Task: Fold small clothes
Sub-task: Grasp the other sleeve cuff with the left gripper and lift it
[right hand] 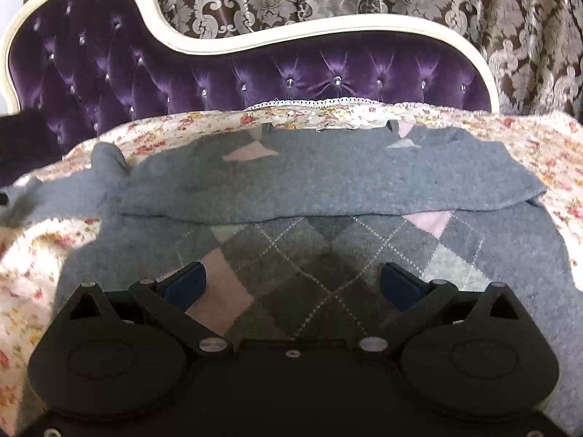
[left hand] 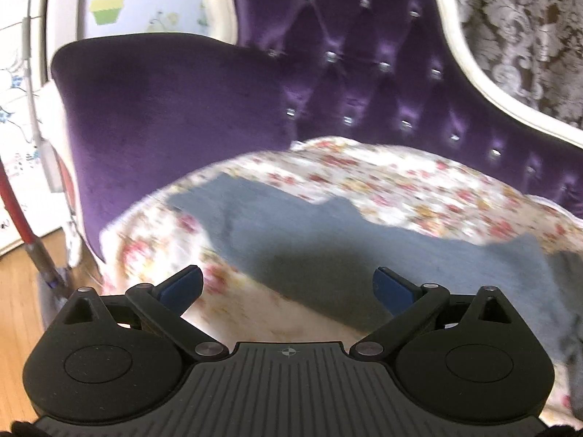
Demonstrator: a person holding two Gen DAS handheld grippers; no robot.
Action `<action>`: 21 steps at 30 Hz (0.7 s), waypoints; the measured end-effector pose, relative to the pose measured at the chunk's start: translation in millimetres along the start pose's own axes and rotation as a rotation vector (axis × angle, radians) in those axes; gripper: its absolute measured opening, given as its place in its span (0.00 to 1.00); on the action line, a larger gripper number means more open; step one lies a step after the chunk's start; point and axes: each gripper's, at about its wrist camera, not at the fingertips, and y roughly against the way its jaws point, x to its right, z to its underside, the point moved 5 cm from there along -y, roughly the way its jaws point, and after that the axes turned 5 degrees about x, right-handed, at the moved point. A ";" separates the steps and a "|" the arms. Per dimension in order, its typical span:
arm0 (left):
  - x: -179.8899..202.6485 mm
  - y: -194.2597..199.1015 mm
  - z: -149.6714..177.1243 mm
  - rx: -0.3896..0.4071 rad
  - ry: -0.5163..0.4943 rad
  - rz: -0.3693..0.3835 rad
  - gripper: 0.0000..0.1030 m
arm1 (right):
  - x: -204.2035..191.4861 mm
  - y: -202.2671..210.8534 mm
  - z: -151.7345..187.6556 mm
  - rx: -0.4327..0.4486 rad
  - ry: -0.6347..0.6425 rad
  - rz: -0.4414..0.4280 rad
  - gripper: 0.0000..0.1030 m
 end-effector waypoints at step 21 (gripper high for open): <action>-62.9 -76.9 -29.3 -0.086 0.165 -0.068 0.08 | -0.8 -2.9 2.4 0.000 0.012 0.015 0.99</action>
